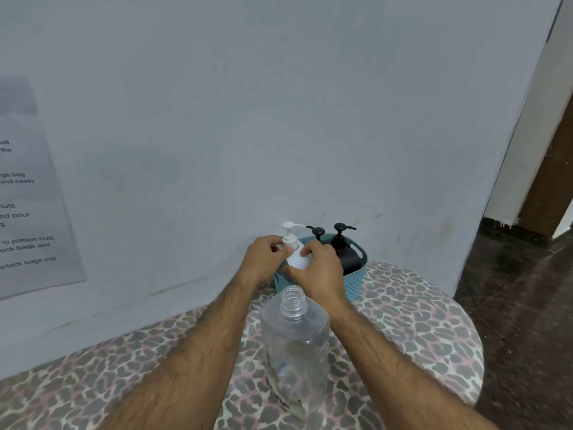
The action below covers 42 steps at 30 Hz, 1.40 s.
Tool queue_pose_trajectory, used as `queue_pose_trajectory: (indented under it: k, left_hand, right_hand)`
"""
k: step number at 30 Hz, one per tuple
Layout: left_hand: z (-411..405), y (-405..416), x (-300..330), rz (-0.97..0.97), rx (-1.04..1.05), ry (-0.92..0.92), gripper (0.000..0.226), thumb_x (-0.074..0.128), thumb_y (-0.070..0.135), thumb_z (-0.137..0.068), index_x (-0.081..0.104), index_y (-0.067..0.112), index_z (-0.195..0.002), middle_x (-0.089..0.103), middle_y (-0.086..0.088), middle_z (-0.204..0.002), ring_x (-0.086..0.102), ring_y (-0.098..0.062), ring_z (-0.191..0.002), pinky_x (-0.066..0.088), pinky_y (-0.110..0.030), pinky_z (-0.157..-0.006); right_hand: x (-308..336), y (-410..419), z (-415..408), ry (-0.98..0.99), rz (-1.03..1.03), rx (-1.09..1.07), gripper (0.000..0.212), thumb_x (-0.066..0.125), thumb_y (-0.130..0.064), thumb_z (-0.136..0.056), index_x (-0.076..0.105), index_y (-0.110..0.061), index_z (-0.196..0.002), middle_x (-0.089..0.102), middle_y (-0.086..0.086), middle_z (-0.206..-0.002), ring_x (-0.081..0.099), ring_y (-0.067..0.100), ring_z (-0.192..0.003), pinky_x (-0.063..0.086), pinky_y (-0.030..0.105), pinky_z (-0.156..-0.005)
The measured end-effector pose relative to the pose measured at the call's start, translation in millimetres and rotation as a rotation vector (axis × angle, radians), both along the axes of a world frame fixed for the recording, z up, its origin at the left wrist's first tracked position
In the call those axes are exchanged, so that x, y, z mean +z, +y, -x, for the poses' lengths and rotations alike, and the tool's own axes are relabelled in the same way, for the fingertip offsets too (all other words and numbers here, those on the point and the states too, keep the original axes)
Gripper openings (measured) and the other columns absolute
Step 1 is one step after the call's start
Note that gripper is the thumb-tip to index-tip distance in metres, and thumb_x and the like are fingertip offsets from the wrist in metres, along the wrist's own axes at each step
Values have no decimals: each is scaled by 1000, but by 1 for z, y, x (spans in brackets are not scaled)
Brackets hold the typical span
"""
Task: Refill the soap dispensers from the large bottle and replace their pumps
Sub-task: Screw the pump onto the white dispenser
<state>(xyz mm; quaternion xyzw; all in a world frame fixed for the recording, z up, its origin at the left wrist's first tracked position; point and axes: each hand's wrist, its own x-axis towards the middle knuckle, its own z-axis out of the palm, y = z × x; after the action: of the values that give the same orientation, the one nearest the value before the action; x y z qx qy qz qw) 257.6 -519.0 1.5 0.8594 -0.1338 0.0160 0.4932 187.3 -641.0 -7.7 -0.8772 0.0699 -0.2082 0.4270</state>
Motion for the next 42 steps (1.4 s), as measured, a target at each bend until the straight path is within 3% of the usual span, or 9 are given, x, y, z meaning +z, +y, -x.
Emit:
queue_pose_trajectory:
  k: [8,14,21,25,28,34,37,39,42]
  left_hand:
    - [-4,1,-8,-117,21,-64,21,62,25,-93,71,17,-110,71,2,-98,61,-9,-82,43,-20,-67]
    - [-5,2,-11,-313,72,-102,27,60,46,-91,67,31,-113,65,14,-102,58,-12,-99,45,-38,-92]
    - [-2,-1,-16,-402,96,-133,37,57,58,-90,66,36,-118,67,12,-110,57,-14,-106,38,-40,-94]
    - [-1,-1,-15,-386,86,-146,39,58,57,-90,66,35,-121,68,13,-115,58,-13,-108,40,-43,-98]
    - [-1,-3,-15,-381,86,-134,38,59,56,-89,67,35,-121,68,12,-115,59,-13,-108,41,-44,-99]
    - [11,2,-11,-409,25,-86,37,52,56,-92,63,40,-124,69,10,-113,60,-14,-105,44,-45,-98]
    - [22,9,-12,-306,-47,-105,39,52,44,-94,58,37,-132,64,11,-124,57,-13,-112,45,-38,-100]
    - [33,15,-10,-129,3,-98,39,57,29,-97,56,21,-136,57,9,-127,55,-8,-110,45,-13,-88]
    - [52,26,-11,115,46,-80,28,58,20,-98,65,14,-124,64,6,-124,62,-1,-97,49,-5,-69]
  right_hand:
    - [5,-6,1,41,157,20,48,82,-29,-76,64,-14,-117,56,-1,-110,51,11,-91,39,20,-76]
    - [6,-13,5,19,294,0,21,60,-8,-86,73,-7,-102,73,5,-95,64,19,-88,50,30,-78]
    - [4,-22,2,56,299,60,9,63,-2,-80,69,-3,-74,65,7,-68,58,21,-69,47,33,-63]
    - [2,-23,1,33,324,77,17,64,-3,-83,75,-6,-96,72,6,-91,63,20,-85,48,28,-72]
    - [3,-23,-1,64,382,95,14,60,-3,-85,73,-6,-86,69,5,-79,61,20,-77,47,28,-66]
    - [10,-25,0,104,487,110,24,54,-3,-86,54,-16,-66,46,-4,-57,45,18,-62,24,21,-48]
    - [8,-29,3,87,462,145,29,52,-4,-85,53,-19,-60,52,0,-59,47,23,-65,28,29,-51]
    - [6,-30,10,5,378,139,29,53,-5,-87,60,-20,-64,57,0,-61,46,21,-66,30,29,-52]
    - [5,-28,27,-147,152,79,22,56,-8,-91,76,-12,-99,74,-1,-88,60,14,-79,47,28,-69]
